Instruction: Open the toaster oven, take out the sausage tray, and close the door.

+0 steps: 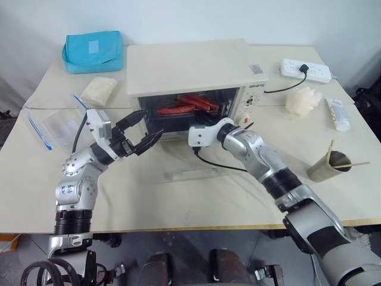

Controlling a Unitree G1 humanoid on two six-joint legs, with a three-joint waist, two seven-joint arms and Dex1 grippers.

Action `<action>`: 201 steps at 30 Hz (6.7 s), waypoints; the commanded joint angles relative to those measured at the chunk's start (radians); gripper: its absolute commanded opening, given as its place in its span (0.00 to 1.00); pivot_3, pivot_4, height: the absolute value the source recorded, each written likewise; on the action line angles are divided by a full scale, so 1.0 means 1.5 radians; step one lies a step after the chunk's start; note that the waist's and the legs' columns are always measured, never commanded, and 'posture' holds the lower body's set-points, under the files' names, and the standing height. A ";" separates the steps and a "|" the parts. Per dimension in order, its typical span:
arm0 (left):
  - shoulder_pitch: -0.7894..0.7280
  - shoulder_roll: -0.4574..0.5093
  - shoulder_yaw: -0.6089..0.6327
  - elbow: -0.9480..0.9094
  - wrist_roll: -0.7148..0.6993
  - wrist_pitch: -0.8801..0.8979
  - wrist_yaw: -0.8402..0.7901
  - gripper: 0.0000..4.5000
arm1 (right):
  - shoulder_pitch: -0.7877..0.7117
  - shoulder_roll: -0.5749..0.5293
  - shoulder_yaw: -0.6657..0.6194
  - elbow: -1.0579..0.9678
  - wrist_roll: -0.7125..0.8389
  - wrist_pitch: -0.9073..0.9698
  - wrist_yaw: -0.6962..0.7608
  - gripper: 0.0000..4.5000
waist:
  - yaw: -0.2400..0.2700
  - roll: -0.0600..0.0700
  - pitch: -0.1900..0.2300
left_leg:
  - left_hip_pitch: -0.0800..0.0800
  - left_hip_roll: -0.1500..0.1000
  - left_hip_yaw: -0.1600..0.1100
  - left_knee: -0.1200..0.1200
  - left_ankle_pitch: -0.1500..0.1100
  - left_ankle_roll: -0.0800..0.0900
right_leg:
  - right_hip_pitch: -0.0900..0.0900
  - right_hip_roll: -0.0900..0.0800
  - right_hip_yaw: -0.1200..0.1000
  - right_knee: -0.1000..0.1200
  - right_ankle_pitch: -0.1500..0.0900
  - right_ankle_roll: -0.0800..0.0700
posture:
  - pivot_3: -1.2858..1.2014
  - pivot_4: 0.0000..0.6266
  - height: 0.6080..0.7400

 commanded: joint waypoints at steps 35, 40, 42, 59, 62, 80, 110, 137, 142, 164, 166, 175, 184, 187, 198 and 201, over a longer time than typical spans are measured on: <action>0.065 0.095 0.097 -0.133 -0.168 0.379 0.088 1.00 | 0.373 -0.193 -0.160 -0.479 0.039 -0.075 0.081 0.01 | 0.021 -0.001 0.001 | 0.000 0.000 0.000 0.001 0.000 0.000 | 0.001 0.000 0.000 0.000 0.000 0.000 | 0.52 0.24 1.00; 0.052 0.107 0.118 -0.154 -0.281 0.557 0.153 1.00 | 0.386 -0.195 -0.165 -0.489 0.040 -0.091 0.090 0.01 | 0.020 -0.001 0.001 | 0.000 0.000 -0.001 0.001 0.000 0.000 | 0.001 0.000 0.000 0.000 0.000 0.000 | 0.52 0.24 1.00; 0.042 0.107 0.119 -0.140 -0.323 0.637 0.189 1.00 | 0.381 -0.195 -0.161 -0.496 0.053 -0.108 0.097 0.01 | 0.020 -0.001 0.001 | 0.001 0.000 -0.001 0.001 0.000 0.000 | 0.001 0.000 0.000 0.000 0.000 0.000 | 0.52 0.24 1.00; 0.034 0.031 0.118 -0.089 -0.394 0.785 0.263 0.46 | 0.358 -0.197 -0.147 -0.485 0.077 -0.177 0.149 0.00 | 0.020 -0.002 0.001 | 0.001 0.000 -0.001 0.001 0.000 0.000 | 0.002 0.000 0.000 0.000 0.000 0.000 | 0.52 0.24 1.00; 0.029 0.007 0.145 -0.071 -0.437 0.819 0.302 0.25 | 0.360 -0.197 -0.141 -0.483 0.095 -0.180 0.166 0.00 | 0.020 -0.002 0.001 | 0.001 -0.001 -0.001 0.001 0.000 0.000 | 0.002 0.000 0.001 0.000 0.000 0.000 | 0.52 0.24 1.00; 0.153 0.016 0.172 -0.052 -0.925 0.749 0.660 0.00 | 0.381 -0.287 -0.230 -0.426 0.353 -0.222 0.293 0.92 | 0.021 -0.002 0.001 | 0.003 0.000 -0.002 0.001 0.000 0.000 | 0.004 -0.002 0.001 0.000 0.000 0.000 | 0.52 0.24 1.00; 0.641 -0.257 0.373 -0.402 -0.936 0.448 0.598 0.00 | 0.255 -0.202 -0.271 0.035 0.660 -0.007 0.634 0.01 | 0.021 -0.002 0.001 | 0.006 0.000 -0.004 0.002 -0.004 0.002 | 0.013 -0.002 0.002 -0.013 0.001 -0.002 | 0.52 0.24 1.00; 0.688 -0.233 0.347 -0.467 -0.936 0.407 0.560 0.00 | 0.205 -0.153 -0.429 -0.281 0.936 0.348 0.594 0.05 | 0.038 -0.001 0.001 | 0.002 0.003 -0.004 0.002 -0.009 0.002 | 0.012 -0.002 0.002 -0.021 0.001 -0.002 | 0.52 0.24 1.00; 0.698 -0.167 0.301 -0.427 -0.936 0.468 0.527 0.00 | 0.361 -0.210 -0.451 -0.388 0.910 0.297 0.633 0.36 | 0.048 -0.001 0.001 | 0.002 0.001 -0.004 0.001 -0.011 0.004 | 0.013 0.000 0.001 -0.022 0.001 -0.002 | 0.52 0.24 1.00; 0.178 0.155 -0.018 -0.006 -0.936 0.754 0.563 0.00 | 0.838 -0.209 -0.680 -0.662 0.933 0.275 0.547 0.99 | 0.054 0.003 0.003 | 0.005 0.001 -0.003 0.001 -0.008 0.003 | 0.013 -0.001 0.003 -0.017 0.002 -0.002 | 0.52 0.24 1.00; 0.117 0.148 -0.059 0.042 -0.923 0.771 0.574 0.00 | 0.874 -0.202 -0.698 -0.685 0.938 0.277 0.536 0.99 | 0.053 0.003 0.003 | 0.004 0.000 -0.003 0.001 -0.008 0.003 | 0.013 0.000 0.002 -0.017 0.002 -0.001 | 0.52 0.24 1.00; -0.106 0.072 -0.162 0.190 -0.667 0.849 0.449 0.00 | 0.995 -0.165 -0.763 -0.776 0.954 0.279 0.493 0.99 | 0.055 0.002 0.003 | 0.004 -0.002 -0.001 0.001 -0.006 0.004 | 0.012 0.000 0.000 -0.017 0.005 0.004 | 0.52 0.24 1.00; -0.186 -0.032 -0.175 0.279 -0.433 0.821 0.325 0.00 | 1.070 -0.120 -0.765 -0.833 0.946 0.268 0.459 0.99 | 0.083 0.004 0.002 | 0.005 -0.004 -0.001 0.001 -0.005 0.003 | 0.013 -0.001 0.001 -0.018 0.007 0.006 | 0.52 0.24 1.00; -0.202 -0.060 -0.158 0.293 -0.388 0.819 0.310 0.00 | 1.068 -0.122 -0.754 -0.838 0.941 0.270 0.451 0.99 | 0.092 0.005 0.001 | 0.004 -0.005 -0.001 0.001 -0.005 0.004 | 0.014 -0.003 0.001 -0.021 0.010 0.006 | 0.52 0.24 1.00; -0.174 -0.050 -0.098 0.186 -0.289 0.823 0.272 0.73 | 1.041 -0.136 -0.717 -0.824 0.924 0.268 0.447 1.00 | 0.088 0.005 0.001 | 0.001 -0.004 0.000 0.000 -0.004 0.007 | 0.011 -0.002 0.000 -0.024 0.012 0.006 | 0.52 0.24 1.00; -0.109 0.049 -0.110 0.034 -0.250 0.767 0.211 0.92 | 1.014 -0.154 -0.701 -0.801 0.921 0.269 0.460 1.00 | 0.069 0.004 0.002 | 0.002 -0.002 0.002 0.000 -0.004 0.007 | 0.011 -0.001 0.001 -0.024 0.012 0.006 | 0.52 0.24 1.00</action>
